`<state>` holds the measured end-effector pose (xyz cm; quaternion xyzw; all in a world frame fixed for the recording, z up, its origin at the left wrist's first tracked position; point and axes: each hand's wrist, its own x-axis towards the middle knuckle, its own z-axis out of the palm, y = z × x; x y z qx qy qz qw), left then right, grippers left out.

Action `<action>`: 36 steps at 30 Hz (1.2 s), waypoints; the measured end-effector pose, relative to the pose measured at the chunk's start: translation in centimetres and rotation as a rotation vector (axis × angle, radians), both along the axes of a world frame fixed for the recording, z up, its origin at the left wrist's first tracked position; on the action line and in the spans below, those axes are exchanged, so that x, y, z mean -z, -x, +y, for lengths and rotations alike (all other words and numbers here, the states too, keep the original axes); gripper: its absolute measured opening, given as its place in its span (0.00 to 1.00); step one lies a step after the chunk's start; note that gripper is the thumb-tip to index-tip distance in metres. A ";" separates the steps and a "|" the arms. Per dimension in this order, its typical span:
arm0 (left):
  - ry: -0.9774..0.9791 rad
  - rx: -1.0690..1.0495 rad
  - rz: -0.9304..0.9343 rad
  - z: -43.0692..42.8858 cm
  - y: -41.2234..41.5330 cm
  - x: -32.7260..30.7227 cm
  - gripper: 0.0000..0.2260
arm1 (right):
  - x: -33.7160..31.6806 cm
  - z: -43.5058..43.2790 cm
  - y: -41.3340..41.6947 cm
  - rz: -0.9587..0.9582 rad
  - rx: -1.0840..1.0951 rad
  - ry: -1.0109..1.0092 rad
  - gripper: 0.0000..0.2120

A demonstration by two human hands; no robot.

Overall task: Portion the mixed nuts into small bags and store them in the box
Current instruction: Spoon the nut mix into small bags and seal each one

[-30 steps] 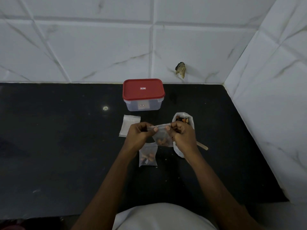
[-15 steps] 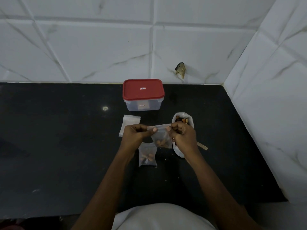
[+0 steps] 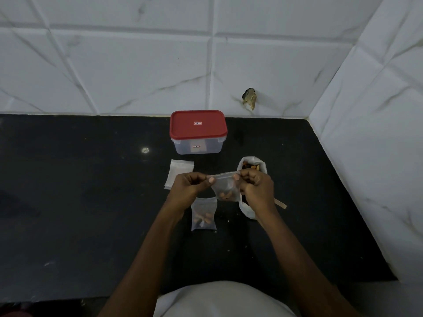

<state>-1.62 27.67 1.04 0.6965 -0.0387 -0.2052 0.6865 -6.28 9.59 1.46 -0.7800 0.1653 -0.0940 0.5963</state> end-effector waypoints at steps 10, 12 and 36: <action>-0.070 -0.028 -0.140 -0.6 -0.4 -0.5 0.07 | -0.4 -0.1 -0.3 0.008 -0.128 -0.050 0.07; -0.108 0.042 -0.186 -0.7 -0.5 -0.7 0.07 | -0.4 0.0 -0.6 -0.011 -0.169 -0.040 0.05; 0.008 -0.017 -0.038 0.1 0.4 0.9 0.07 | 0.0 1.1 -0.2 0.071 -0.027 -0.077 0.08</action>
